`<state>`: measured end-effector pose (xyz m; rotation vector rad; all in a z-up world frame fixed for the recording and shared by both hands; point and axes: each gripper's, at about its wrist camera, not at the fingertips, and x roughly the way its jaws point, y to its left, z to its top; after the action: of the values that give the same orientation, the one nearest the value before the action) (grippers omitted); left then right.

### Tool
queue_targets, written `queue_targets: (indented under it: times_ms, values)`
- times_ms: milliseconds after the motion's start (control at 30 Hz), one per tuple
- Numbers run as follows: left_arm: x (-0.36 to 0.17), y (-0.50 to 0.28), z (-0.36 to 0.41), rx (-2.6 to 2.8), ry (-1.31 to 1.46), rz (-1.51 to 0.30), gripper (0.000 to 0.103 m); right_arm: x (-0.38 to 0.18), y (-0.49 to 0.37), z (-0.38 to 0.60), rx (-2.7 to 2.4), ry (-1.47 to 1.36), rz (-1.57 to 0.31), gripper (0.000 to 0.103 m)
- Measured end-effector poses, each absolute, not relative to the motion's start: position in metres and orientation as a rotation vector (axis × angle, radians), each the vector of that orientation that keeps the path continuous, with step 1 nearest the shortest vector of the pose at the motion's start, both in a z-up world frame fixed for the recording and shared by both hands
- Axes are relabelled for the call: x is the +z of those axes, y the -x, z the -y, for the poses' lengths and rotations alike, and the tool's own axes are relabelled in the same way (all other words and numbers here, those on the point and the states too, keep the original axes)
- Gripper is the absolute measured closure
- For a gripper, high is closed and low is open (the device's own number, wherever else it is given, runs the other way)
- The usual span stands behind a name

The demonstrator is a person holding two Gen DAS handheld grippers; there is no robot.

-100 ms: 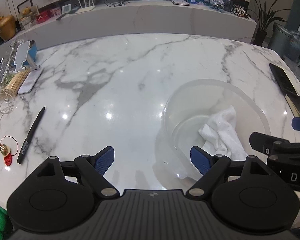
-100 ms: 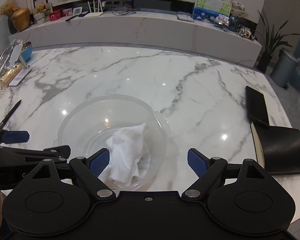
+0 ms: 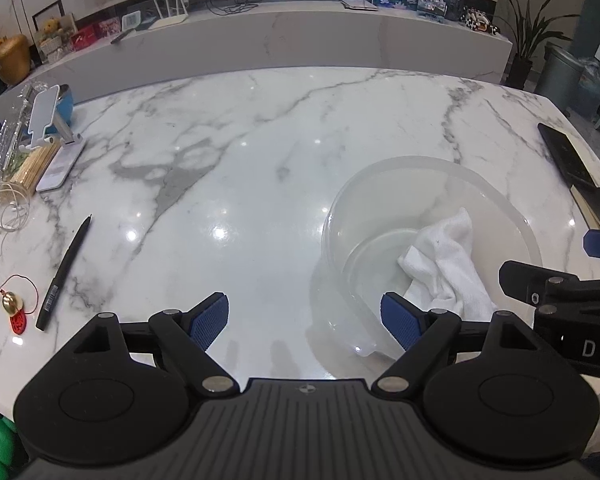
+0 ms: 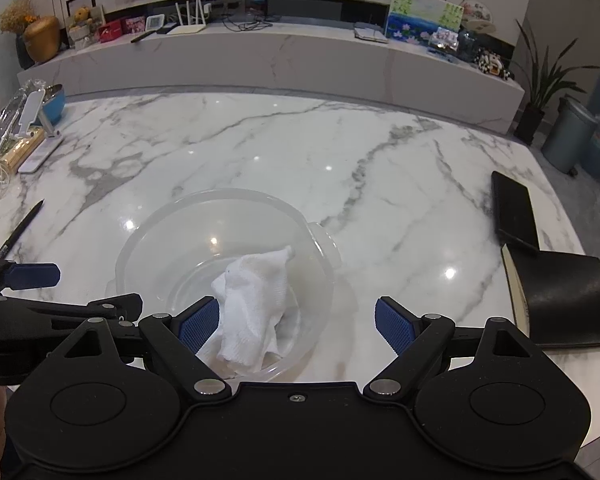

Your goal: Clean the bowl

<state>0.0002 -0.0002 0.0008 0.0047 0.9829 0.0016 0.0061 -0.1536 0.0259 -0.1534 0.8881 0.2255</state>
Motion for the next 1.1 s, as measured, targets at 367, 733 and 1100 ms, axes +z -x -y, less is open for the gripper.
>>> queue_targets:
  times_ms: [367, 733, 1100]
  values:
    - [0.0026, -0.0002, 0.0010, 0.006, -0.014, -0.978, 0.020, 0.0221, -0.0063, 0.1535, 0.227, 0.150, -0.902, 0.019]
    - [0.0030, 0.0000, 0.0017, 0.011, -0.013, -0.980, 0.020, 0.0241, -0.0075, 0.1531, 0.226, 0.151, -0.904, 0.019]
    - [0.0024, 0.0001, 0.0006, 0.010, -0.013, -0.980, 0.020, 0.0242, -0.0078, 0.1542, 0.226, 0.150, -0.903, 0.019]
